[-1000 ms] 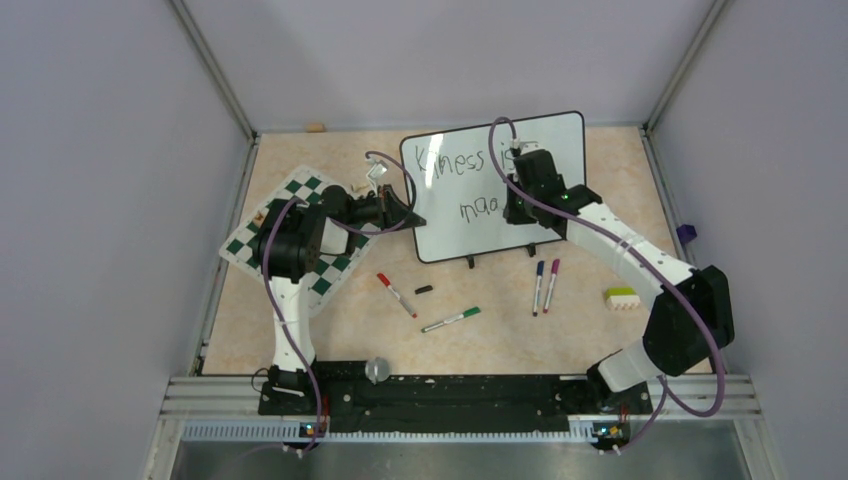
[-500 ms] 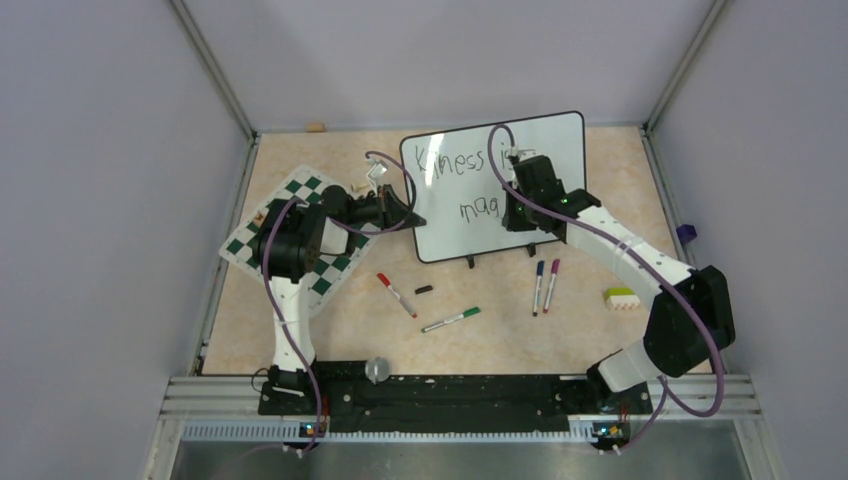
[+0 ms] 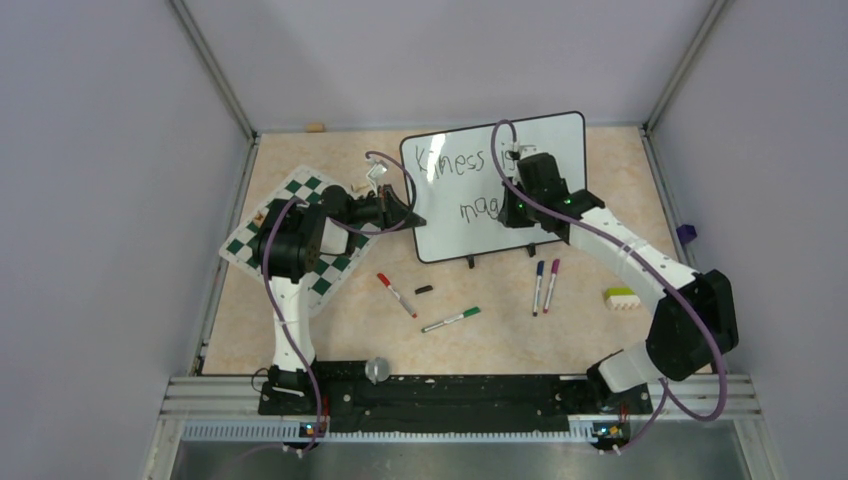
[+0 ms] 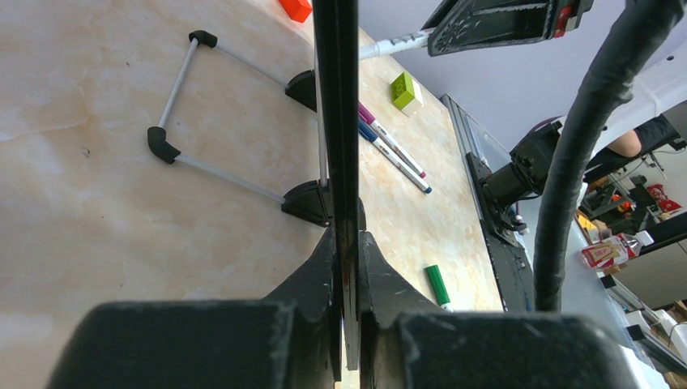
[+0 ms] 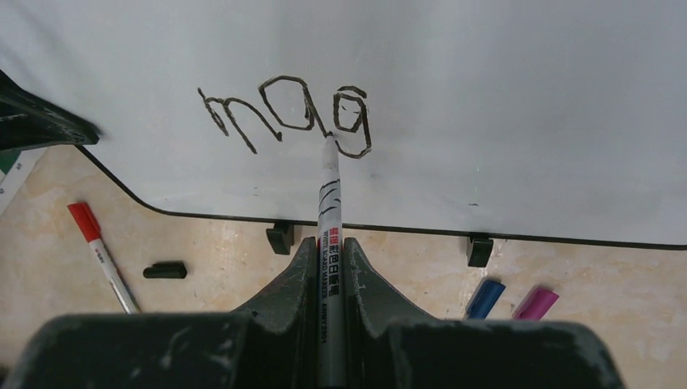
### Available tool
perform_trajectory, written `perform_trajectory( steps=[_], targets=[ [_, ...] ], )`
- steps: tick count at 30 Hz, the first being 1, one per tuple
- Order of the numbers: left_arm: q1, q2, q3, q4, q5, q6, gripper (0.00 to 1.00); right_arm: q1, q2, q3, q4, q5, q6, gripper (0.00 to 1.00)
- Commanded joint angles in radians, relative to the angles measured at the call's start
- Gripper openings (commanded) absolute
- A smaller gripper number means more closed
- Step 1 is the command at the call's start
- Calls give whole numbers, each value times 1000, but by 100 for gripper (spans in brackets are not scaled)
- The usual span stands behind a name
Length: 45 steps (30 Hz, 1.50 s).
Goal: Write a sentence on the whiteboard
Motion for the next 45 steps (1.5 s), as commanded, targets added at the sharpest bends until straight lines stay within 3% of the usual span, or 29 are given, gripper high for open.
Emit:
perform_trajectory(
  steps=[1, 6, 11, 45],
  targets=[
    [1, -33, 16, 161, 32, 52, 0, -31, -91, -5, 78, -44, 34, 0],
    [1, -33, 17, 161, 29, 52, 0, -78, -138, -2, 66, -87, 47, 0],
    [1, -30, 19, 161, 28, 50, 0, -106, -139, 18, 53, -22, 36, 0],
    [1, -32, 22, 161, 28, 47, 0, -108, -30, 77, 117, -29, 3, 0]
  ],
)
